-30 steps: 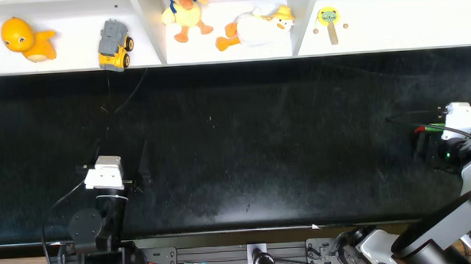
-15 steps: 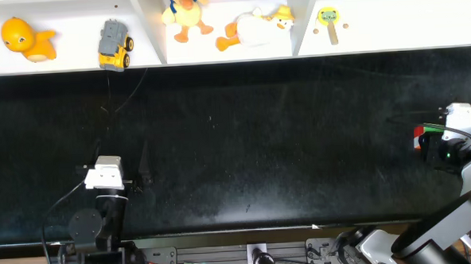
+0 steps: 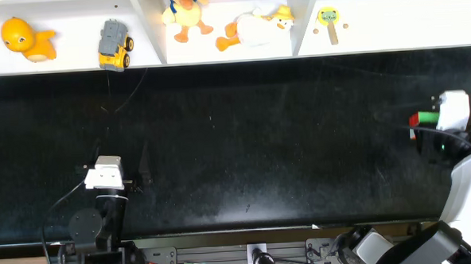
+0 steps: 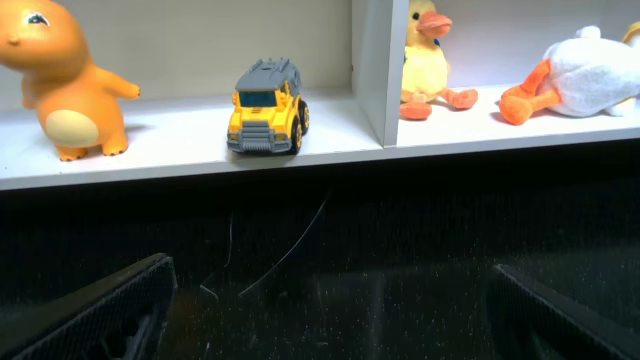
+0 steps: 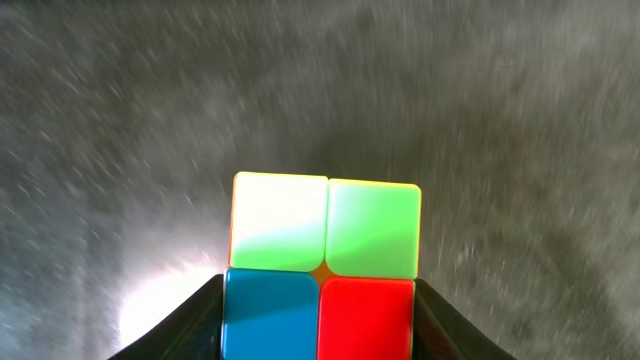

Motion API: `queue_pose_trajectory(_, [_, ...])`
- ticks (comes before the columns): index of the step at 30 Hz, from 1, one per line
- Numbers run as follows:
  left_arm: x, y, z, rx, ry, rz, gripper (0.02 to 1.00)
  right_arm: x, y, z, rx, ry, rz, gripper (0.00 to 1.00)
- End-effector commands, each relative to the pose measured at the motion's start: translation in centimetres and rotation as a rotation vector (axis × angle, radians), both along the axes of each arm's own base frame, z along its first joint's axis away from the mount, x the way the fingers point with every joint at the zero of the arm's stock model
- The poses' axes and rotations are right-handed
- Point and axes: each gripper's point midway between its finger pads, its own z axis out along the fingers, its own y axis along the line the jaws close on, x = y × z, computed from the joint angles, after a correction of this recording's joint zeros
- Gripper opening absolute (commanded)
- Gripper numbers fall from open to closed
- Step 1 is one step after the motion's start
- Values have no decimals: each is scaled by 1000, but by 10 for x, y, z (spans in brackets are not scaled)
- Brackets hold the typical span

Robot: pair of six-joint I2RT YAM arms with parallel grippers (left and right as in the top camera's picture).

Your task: Store Toys

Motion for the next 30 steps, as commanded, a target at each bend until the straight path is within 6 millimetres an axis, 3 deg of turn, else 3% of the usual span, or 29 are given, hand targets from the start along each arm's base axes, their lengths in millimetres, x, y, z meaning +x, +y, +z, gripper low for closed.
queue_pose_trajectory(1, [-1,-2,1,1,-5,-5,998,36,-3,45,-31,-98,4,485])
queue_pose_trajectory(6, [-1,-2,1,1,-5,-6,998,70,0,62,-13,-105,34,483])
queue_pose_trajectory(20, [-1,-2,1,1,-5,-5,998,170,15,67,-3,-68,102,463])
queue_pose_trajectory(30, [-1,-2,1,1,-5,-5,998,201,21,58,-2,-60,124,461])
